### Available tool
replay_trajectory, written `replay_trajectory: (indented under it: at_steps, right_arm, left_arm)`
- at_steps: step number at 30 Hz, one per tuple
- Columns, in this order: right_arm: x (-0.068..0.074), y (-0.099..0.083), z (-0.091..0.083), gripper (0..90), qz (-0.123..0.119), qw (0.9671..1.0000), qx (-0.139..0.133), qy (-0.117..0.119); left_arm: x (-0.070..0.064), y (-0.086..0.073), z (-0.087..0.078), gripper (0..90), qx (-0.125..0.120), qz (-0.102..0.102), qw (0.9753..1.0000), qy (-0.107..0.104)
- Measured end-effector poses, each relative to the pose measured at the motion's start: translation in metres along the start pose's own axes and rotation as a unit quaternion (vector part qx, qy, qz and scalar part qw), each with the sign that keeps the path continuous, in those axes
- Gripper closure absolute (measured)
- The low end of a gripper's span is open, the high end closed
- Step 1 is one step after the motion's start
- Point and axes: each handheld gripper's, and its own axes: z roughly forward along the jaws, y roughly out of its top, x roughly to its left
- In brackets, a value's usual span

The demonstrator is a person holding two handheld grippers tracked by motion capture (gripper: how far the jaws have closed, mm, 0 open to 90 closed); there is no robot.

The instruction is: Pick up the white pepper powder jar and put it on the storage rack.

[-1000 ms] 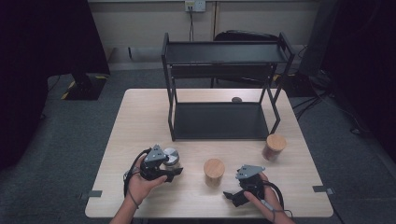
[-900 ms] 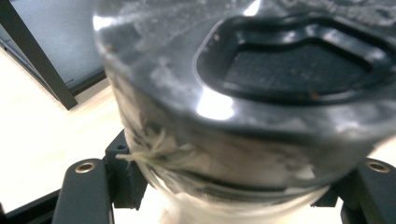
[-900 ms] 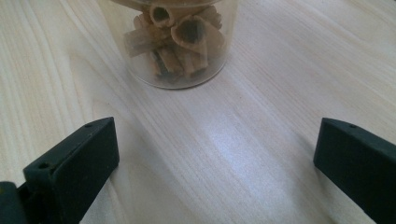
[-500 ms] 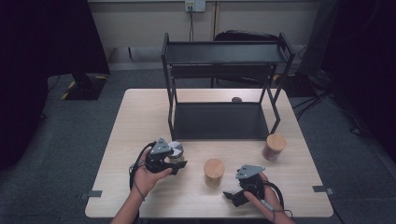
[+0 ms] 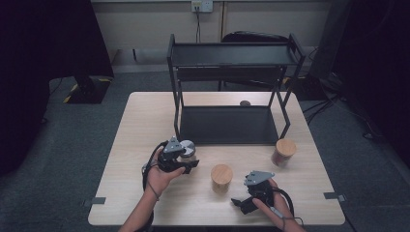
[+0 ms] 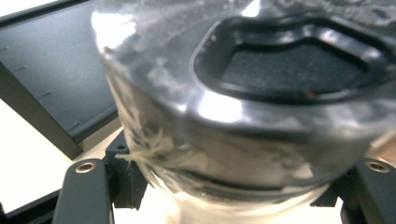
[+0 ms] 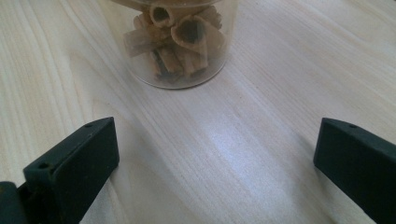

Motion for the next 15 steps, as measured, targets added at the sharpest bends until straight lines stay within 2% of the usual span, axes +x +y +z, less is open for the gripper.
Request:
replay_trajectory:
  at_steps: [15]
  right_arm:
    - [0.0,0.0,0.0,0.0,0.0,1.0,0.0,0.0]
  left_arm:
    - [0.008,0.008,0.015,30.9,0.0,-0.003,0.9998,0.019]
